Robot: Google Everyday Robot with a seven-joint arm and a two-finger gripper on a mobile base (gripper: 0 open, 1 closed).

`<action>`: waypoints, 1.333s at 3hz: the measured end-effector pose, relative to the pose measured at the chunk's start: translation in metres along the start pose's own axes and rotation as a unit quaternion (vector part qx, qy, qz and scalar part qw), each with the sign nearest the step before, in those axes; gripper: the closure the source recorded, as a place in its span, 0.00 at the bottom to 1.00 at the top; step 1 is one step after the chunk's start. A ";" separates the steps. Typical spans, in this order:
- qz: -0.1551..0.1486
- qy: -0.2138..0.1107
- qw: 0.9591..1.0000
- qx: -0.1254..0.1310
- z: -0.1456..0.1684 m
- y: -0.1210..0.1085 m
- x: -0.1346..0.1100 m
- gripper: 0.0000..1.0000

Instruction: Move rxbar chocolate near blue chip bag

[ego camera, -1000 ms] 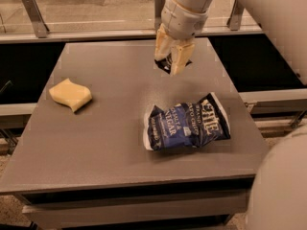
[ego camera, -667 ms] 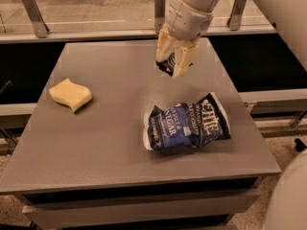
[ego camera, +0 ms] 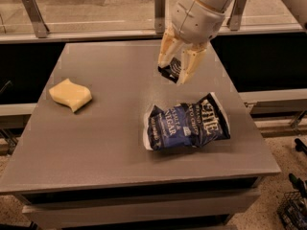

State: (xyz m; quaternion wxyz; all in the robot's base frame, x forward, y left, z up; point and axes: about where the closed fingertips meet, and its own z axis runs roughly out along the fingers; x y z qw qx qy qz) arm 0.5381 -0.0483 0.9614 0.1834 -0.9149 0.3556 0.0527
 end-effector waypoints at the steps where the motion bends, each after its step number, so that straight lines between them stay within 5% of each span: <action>1: -0.010 -0.017 1.000 0.002 -0.003 0.009 -0.013 1.00; 3: -0.032 -0.043 0.999 0.000 -0.002 0.005 -0.031 0.59; 4: -0.038 -0.053 0.998 -0.001 0.002 -0.001 -0.037 0.28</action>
Offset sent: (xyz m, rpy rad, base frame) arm -0.0530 -0.0007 0.0087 0.0233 0.1048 0.1221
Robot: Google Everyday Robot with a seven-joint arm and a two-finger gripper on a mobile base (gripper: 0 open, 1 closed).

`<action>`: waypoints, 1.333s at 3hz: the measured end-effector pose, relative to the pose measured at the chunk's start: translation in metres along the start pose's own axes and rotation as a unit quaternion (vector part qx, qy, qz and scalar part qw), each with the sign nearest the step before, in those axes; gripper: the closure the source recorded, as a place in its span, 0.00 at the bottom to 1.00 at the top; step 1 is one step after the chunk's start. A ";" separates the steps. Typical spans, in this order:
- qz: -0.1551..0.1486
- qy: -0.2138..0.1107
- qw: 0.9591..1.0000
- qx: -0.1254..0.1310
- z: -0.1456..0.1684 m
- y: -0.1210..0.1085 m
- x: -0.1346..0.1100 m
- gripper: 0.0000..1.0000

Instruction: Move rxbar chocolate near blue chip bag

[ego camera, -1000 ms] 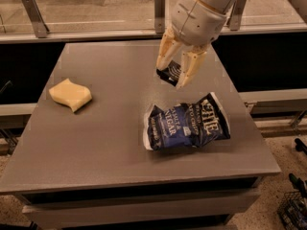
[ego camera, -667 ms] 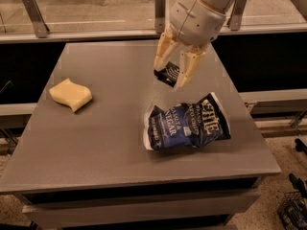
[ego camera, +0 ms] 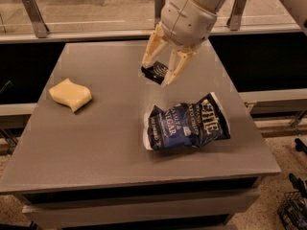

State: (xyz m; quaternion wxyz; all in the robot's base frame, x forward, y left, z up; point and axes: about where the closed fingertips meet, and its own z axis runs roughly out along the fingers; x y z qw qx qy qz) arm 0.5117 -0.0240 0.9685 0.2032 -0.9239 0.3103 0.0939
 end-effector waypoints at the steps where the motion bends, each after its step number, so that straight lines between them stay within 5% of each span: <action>1: 0.001 -0.005 1.000 -0.006 0.006 -0.001 0.001 0.05; 3: 0.005 -0.011 1.000 -0.010 0.015 0.001 0.008 0.00; 4: 0.017 -0.013 1.000 0.018 0.003 0.002 0.012 0.00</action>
Offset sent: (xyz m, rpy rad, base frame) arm -0.0152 -0.0128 -0.0220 -0.0652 0.1119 0.0456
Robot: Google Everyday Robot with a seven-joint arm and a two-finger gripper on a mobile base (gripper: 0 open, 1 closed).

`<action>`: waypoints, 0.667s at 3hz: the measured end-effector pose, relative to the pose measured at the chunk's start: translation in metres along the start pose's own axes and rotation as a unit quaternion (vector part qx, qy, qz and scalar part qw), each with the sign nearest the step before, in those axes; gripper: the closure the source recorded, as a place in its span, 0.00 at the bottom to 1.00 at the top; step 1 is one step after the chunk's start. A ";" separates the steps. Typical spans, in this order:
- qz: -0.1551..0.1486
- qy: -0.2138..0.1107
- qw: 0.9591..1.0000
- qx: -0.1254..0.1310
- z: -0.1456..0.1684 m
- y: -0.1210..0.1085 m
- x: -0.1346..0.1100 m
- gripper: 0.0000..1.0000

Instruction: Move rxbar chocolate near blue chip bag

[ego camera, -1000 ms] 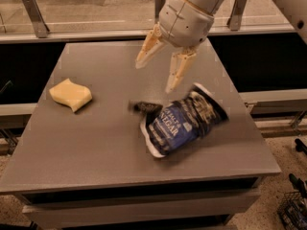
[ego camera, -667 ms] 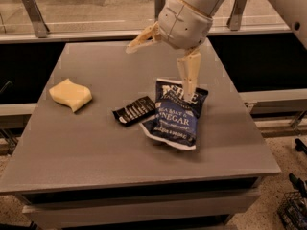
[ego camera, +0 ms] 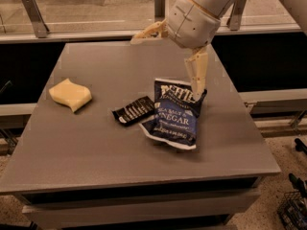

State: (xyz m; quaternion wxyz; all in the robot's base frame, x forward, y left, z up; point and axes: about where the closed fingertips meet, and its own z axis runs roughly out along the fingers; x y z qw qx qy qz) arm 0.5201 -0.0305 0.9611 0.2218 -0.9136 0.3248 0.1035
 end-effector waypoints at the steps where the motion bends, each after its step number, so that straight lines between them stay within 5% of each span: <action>1: 0.011 -0.005 0.999 0.041 -0.020 0.003 0.002 0.00; 2: 0.011 -0.004 0.999 0.048 -0.020 -0.001 0.002 0.00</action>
Offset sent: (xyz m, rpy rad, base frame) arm 0.0001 -0.0109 0.0138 0.0590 -0.0236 -0.0381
